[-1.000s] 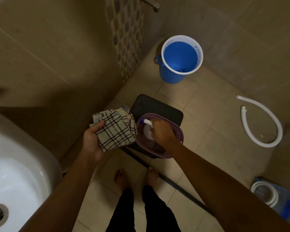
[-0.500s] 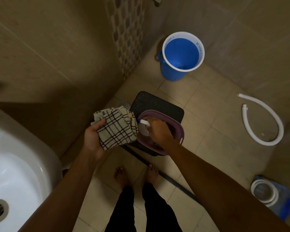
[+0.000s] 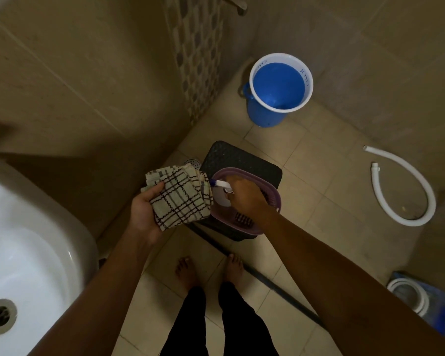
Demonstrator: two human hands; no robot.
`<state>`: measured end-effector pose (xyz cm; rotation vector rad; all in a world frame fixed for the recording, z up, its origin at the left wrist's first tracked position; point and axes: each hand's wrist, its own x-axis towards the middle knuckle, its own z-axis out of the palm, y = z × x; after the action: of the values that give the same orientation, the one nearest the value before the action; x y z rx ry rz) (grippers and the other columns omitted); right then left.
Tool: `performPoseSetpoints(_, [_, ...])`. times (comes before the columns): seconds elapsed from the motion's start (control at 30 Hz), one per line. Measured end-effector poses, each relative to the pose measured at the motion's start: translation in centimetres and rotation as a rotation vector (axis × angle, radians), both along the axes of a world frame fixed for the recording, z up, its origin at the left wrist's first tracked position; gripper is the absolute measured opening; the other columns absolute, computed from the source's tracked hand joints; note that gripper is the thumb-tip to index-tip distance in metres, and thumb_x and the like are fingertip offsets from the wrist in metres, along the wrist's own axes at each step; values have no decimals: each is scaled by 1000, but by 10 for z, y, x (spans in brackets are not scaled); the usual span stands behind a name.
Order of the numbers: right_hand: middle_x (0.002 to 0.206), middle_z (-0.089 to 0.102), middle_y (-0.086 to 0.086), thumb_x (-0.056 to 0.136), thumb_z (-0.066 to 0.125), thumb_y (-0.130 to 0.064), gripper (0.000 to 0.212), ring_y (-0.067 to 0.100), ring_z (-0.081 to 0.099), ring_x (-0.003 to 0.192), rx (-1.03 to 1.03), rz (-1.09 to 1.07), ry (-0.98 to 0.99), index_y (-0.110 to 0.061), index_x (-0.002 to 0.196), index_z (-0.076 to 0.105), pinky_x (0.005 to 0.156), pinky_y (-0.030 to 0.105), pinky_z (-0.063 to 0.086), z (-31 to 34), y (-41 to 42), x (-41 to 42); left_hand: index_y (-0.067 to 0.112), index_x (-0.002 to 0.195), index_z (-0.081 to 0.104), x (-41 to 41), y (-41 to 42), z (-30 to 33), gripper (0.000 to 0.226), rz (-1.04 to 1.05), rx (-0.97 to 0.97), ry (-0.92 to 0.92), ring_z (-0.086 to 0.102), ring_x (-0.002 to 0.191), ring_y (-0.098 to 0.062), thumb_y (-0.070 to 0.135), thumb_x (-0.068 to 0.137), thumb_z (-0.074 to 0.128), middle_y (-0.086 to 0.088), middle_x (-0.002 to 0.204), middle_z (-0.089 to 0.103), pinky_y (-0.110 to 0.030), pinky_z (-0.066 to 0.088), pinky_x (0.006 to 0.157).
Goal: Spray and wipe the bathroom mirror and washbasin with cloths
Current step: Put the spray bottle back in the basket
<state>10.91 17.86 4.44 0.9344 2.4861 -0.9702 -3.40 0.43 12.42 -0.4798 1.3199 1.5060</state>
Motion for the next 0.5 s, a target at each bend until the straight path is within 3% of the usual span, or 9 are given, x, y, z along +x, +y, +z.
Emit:
performPoseSetpoints(0.13, [143, 51, 12, 88, 70, -19, 60, 32, 50, 129, 25, -118, 123, -9, 142, 46, 106, 40, 42, 15, 8, 4, 10, 127, 61, 1, 1, 14, 37, 16, 33, -1, 69, 106, -31, 25, 99, 41, -13, 117, 72, -50, 52, 92])
performPoseSetpoints(0.23, [143, 52, 11, 89, 70, -27, 58, 27, 49, 130, 125, -201, 285, -8, 140, 50, 105, 35, 39, 45, 12, 2, 11, 124, 62, 4, 4, 31, 36, 14, 54, 22, 69, 106, -32, 25, 99, 41, -14, 117, 72, -50, 52, 91])
performPoseSetpoints(0.3, [138, 57, 9, 90, 69, -36, 55, 24, 53, 125, 76, -284, 364, -10, 136, 55, 100, 32, 42, 70, 6, 1, 10, 120, 64, 8, 7, 48, 35, 9, 83, 35, 70, 103, -32, 25, 99, 42, -14, 115, 72, -48, 53, 87])
performPoseSetpoints(0.37, [128, 65, 7, 84, 69, -55, 64, 20, 61, 118, -162, -444, 432, -11, 130, 61, 100, 35, 48, 94, -1, -2, 8, 119, 65, 14, 11, 64, 35, 0, 110, 41, 72, 98, -31, 25, 98, 41, -15, 114, 73, -47, 53, 84])
performPoseSetpoints(0.43, [116, 72, 7, 73, 69, -71, 77, 20, 67, 110, -566, -620, 502, -12, 122, 66, 100, 45, 53, 123, -9, -4, 7, 118, 65, 18, 13, 81, 35, -16, 134, 50, 72, 96, -31, 24, 98, 42, -16, 113, 72, -46, 53, 84])
performPoseSetpoints(0.5, [116, 73, 7, 77, 61, -68, 73, 21, 68, 109, -974, -647, 509, -13, 125, 65, 98, 43, 54, 149, -17, -4, 7, 118, 65, 24, 14, 99, 36, -41, 162, 55, 71, 99, -33, 24, 98, 42, -17, 115, 71, -47, 52, 88])
